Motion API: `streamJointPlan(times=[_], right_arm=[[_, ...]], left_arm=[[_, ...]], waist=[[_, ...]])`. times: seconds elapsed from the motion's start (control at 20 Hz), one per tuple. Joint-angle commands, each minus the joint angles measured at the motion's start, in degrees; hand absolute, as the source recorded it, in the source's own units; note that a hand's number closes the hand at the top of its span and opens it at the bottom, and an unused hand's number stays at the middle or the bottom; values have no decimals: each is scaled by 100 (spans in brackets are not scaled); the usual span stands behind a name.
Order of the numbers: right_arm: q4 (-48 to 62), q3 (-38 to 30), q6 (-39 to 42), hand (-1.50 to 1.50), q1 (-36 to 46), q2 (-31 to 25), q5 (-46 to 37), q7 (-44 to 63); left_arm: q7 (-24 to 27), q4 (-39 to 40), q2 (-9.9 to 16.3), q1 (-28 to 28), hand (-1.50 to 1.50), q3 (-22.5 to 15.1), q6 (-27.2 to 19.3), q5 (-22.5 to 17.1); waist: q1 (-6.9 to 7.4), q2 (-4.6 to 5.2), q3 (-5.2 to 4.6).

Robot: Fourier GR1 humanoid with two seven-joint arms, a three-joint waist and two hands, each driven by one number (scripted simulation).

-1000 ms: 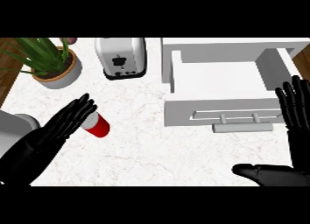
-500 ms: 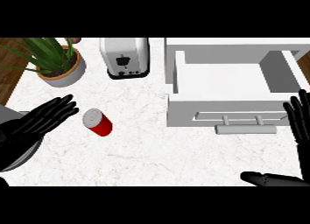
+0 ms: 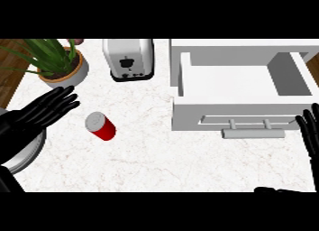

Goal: Pick up the can, place it into the drawer and close the drawer

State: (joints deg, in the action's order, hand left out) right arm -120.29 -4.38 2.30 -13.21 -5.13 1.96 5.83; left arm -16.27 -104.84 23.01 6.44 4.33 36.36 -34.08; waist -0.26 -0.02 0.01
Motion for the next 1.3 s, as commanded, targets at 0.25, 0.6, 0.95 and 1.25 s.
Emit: streamJointPlan(times=[0.25,0.6,0.95,1.25], right_arm=[[321,-320,353,-150,-233,53,127,-513],[40,-577,632,-150,-456,-27,311,-362],[574,-971,754,-150,-133,-72,456,-659],[505,-750,621,-150,111,93,138,-407]], left_arm=[[413,814,-485,278,-150,59,309,824],[1121,1375,-881,156,-150,-62,448,1710],[1521,1819,-1152,390,-150,-95,192,2344],[2528,2875,-933,684,-150,151,412,2945]], waist=[[2,0,-1],[-2,0,-2],[6,1,-1],[4,4,-2]])
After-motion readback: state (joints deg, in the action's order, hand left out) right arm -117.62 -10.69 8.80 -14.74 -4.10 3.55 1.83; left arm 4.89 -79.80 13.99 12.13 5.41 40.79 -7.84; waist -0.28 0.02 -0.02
